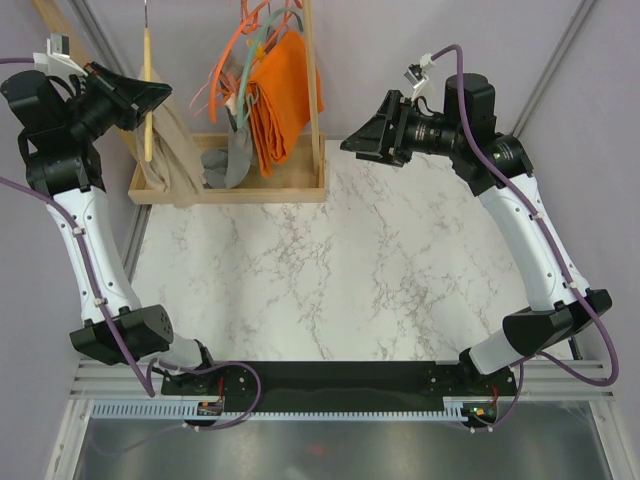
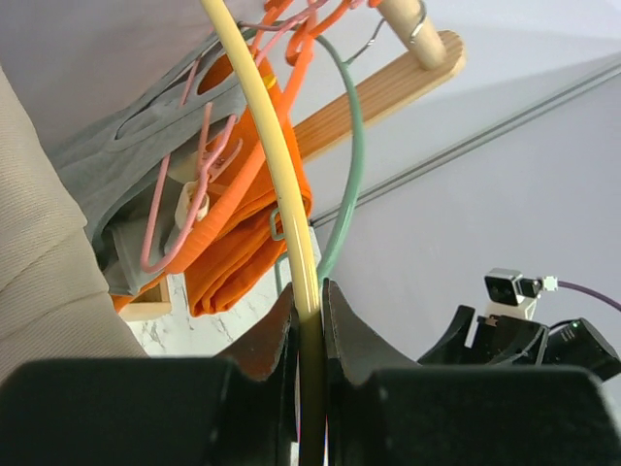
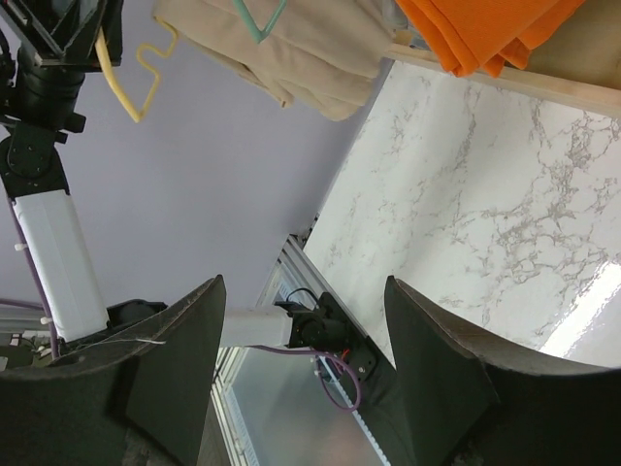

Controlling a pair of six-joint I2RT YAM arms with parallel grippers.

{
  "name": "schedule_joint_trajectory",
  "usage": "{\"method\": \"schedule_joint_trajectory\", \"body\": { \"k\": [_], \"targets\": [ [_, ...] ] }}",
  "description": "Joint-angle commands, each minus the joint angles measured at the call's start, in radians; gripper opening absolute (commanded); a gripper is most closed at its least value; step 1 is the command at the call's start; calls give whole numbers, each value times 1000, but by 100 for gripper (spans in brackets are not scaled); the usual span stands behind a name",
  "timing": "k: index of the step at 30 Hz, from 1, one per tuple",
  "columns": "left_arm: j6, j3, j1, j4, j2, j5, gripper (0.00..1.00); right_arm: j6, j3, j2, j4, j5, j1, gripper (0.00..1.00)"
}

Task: Place the trousers on the hanger
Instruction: Place the hanger at the clothesline, then reset both arms

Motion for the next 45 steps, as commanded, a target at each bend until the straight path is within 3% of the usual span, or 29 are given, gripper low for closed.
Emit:
{"method": "schedule_joint_trajectory", "body": {
  "k": [1,6,15,22,27,28,30,31,33,34,41,45],
  "targets": [
    [-5,92,4,135,-6,39,2,-6,3,-27,15,-13,13,74],
    [-135,256,4,219,120,65,2,-6,-10,-37,15,-10,14,74],
    [-300,306,3,326,263,30,2,-5,-5,-40,20,-2,14,74],
    [-321,287,3,318,277,-3,2,1,6,-32,23,-1,8,74],
    [-305,167,3,275,239,-23,4,4,4,-33,23,-1,2,74],
    [-297,152,4,234,220,-30,26,4,3,-32,23,-1,2,74],
    [-245,132,4,162,205,-76,50,7,-5,-35,23,-2,-1,75],
    [-227,129,3,92,182,-98,68,9,-8,-33,23,-2,-1,75],
    [-181,110,4,24,162,-148,84,12,-16,-37,23,-1,-2,75],
    [-162,110,4,-12,154,-165,100,13,-17,-37,24,-1,-2,76],
    [-42,125,4,-337,47,-401,100,15,-42,-40,21,5,-4,76],
    [-32,96,6,-453,-69,-624,100,9,-62,-37,15,19,-4,76]
  ]
}}
